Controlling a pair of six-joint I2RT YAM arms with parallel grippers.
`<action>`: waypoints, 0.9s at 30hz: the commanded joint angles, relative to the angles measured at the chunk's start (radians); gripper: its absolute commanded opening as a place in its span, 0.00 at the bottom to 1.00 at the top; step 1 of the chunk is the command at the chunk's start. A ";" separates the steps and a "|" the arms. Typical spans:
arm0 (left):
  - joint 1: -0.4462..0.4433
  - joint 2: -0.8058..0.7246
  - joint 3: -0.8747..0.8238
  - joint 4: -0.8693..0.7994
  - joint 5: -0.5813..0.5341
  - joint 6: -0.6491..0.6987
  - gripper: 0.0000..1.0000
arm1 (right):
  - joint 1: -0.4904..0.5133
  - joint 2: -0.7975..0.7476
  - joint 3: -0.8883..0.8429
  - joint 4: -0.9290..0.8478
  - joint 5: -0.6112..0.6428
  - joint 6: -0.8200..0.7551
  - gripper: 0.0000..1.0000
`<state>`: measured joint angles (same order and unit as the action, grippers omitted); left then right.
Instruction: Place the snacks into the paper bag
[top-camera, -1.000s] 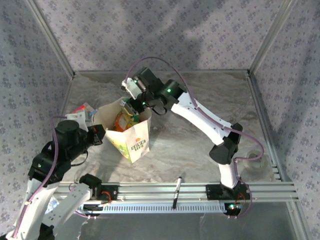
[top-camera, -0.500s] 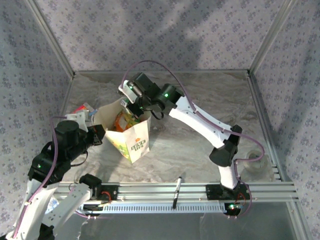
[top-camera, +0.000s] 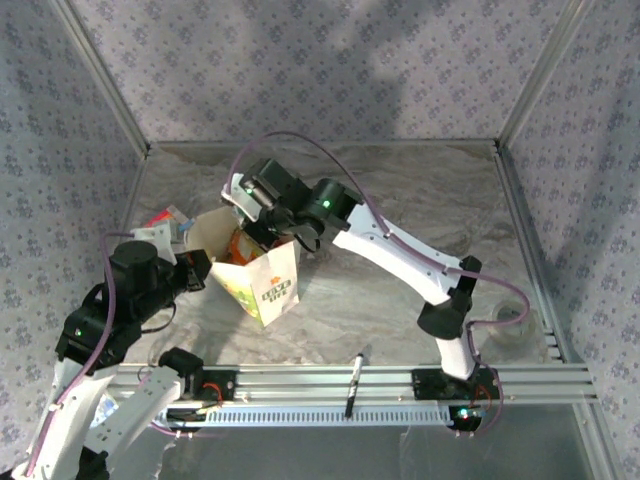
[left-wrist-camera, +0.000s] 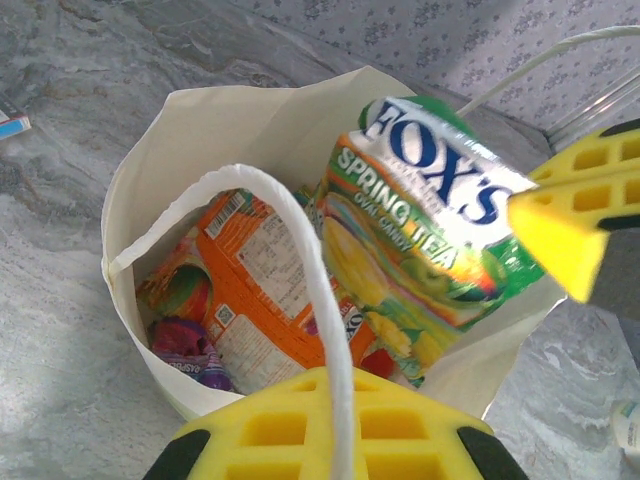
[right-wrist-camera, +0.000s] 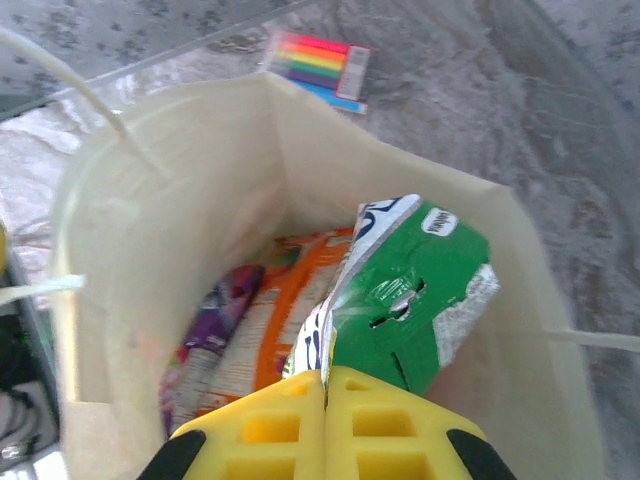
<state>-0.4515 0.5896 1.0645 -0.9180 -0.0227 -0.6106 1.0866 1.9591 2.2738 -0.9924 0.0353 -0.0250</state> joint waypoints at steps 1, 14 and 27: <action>0.002 -0.019 0.021 -0.001 0.010 0.008 0.02 | -0.006 0.045 0.031 -0.019 -0.230 0.068 0.04; 0.001 -0.017 0.022 -0.003 0.008 0.003 0.02 | -0.091 -0.052 -0.039 0.077 -0.352 0.130 0.43; 0.001 -0.007 0.028 0.008 0.013 0.002 0.02 | -0.130 -0.262 -0.156 0.100 -0.122 0.127 0.51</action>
<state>-0.4515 0.5777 1.0645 -0.9207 -0.0227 -0.6106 0.9768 1.7653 2.1544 -0.9009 -0.2237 0.0917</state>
